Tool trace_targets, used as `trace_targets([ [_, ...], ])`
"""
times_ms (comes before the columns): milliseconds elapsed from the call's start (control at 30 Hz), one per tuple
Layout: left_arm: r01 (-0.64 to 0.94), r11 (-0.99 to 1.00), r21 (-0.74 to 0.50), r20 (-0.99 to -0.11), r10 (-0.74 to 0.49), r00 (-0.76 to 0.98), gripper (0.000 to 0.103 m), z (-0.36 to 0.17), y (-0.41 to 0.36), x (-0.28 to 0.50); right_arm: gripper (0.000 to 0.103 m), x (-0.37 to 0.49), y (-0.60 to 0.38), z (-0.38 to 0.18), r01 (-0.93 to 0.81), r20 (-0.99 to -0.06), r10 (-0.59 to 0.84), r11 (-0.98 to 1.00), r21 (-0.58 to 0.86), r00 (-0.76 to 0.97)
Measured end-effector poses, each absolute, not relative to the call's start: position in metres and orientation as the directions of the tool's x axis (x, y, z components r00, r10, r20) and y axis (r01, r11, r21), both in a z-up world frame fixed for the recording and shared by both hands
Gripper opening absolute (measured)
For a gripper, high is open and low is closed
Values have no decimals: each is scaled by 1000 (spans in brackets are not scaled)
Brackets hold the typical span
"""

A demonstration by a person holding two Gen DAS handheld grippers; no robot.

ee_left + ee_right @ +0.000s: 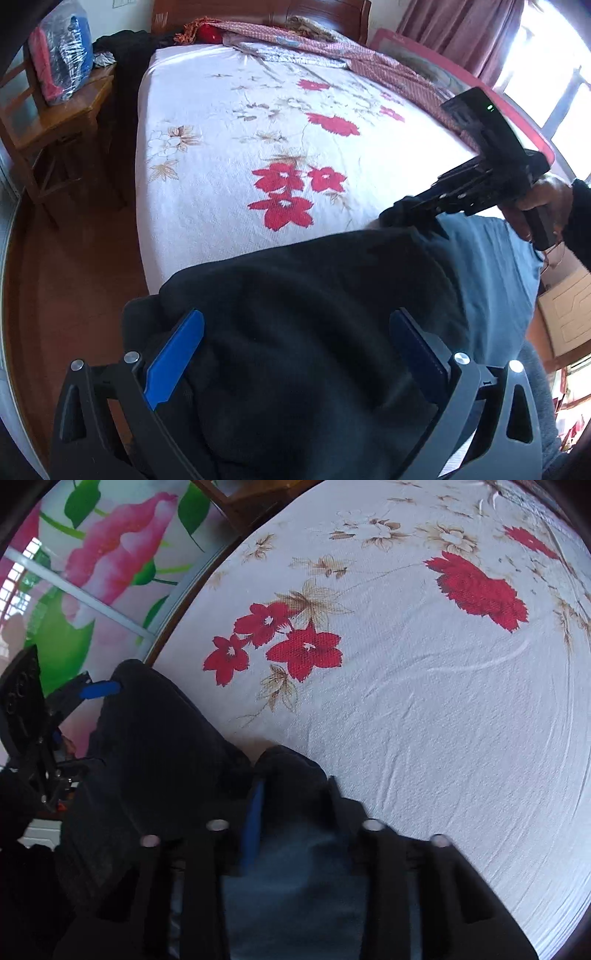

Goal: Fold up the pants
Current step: 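Fold the leg end over again with the right gripper, then release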

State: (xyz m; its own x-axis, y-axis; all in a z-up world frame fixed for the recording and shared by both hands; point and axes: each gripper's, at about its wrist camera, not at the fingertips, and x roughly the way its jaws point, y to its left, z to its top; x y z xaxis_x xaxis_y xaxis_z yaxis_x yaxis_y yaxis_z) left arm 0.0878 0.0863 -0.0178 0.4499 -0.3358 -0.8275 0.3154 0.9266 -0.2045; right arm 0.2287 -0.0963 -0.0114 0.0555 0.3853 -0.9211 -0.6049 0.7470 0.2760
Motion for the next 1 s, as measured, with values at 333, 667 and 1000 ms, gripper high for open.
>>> trace_targets([
  [333,302,953,-10,-839,-173,516,100,-36,78,71,30,238,-113,-34,-411,-881,401,868,278,251],
  [667,145,988,-57,-855,-123,504,93,-7,87,75,45,174,-214,20,-120,-692,526,830,545,494],
  [1000,283,958,-38,-859,-176,481,98,-44,59,80,45,143,-196,-26,-86,-727,504,844,530,467],
])
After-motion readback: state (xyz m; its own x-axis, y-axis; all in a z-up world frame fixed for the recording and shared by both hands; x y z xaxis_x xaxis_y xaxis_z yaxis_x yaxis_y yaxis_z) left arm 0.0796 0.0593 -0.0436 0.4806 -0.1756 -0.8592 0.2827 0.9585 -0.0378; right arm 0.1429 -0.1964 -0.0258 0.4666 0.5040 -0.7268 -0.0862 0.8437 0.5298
